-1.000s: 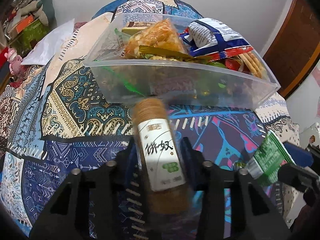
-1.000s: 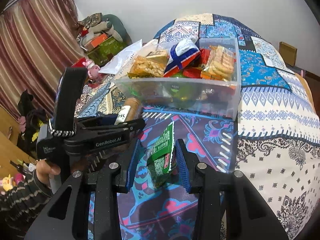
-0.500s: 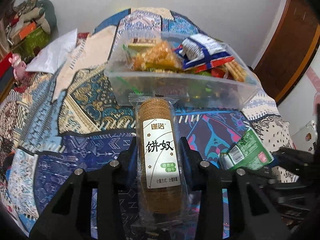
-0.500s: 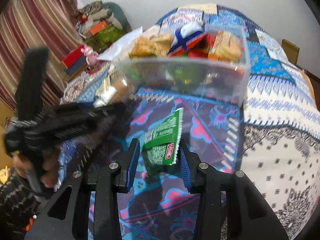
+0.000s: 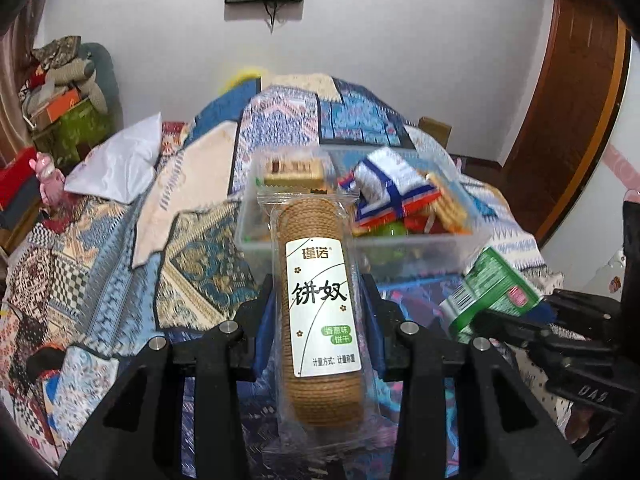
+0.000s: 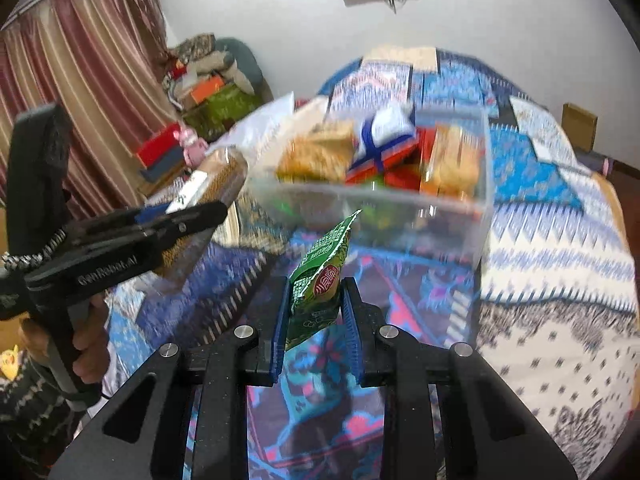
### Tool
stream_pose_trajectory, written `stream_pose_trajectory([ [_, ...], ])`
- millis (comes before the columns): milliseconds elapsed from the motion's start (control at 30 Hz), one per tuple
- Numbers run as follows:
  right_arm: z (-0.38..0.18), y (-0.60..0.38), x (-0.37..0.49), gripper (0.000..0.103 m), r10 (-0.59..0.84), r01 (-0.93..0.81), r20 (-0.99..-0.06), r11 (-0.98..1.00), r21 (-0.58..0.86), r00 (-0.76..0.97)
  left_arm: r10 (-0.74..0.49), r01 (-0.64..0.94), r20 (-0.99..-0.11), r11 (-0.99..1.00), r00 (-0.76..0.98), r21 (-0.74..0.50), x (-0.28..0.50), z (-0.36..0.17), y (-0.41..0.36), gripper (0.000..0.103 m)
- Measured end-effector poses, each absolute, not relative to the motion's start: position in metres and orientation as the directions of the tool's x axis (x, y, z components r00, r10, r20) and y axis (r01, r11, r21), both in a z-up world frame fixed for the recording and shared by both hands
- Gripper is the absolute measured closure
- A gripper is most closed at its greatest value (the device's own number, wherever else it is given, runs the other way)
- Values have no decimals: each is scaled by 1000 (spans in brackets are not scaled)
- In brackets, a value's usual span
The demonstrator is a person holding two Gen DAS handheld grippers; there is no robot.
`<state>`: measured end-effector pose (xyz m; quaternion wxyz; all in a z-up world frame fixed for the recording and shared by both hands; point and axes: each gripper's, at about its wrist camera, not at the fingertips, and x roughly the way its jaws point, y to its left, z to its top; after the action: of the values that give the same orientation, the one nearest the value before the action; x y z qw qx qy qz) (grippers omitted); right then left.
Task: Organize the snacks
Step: 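Lift the biscuit roll and green packet over the clear box, then lower both snacks into the box and open both tools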
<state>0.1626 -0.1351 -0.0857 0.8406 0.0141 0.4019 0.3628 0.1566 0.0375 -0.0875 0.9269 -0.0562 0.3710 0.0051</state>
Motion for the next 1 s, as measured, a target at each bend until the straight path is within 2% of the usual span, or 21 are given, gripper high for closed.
stream_pose_trajectory([
  [467, -41, -132, 211, 80, 631, -576, -570, 757, 308, 525, -9, -51, -638, 996, 770, -76, 206, -56, 51, 64],
  [1000, -55, -74, 280, 80, 637, -600, -587, 743, 295, 500, -4, -67, -665, 994, 747, -82, 276, -86, 74, 64],
])
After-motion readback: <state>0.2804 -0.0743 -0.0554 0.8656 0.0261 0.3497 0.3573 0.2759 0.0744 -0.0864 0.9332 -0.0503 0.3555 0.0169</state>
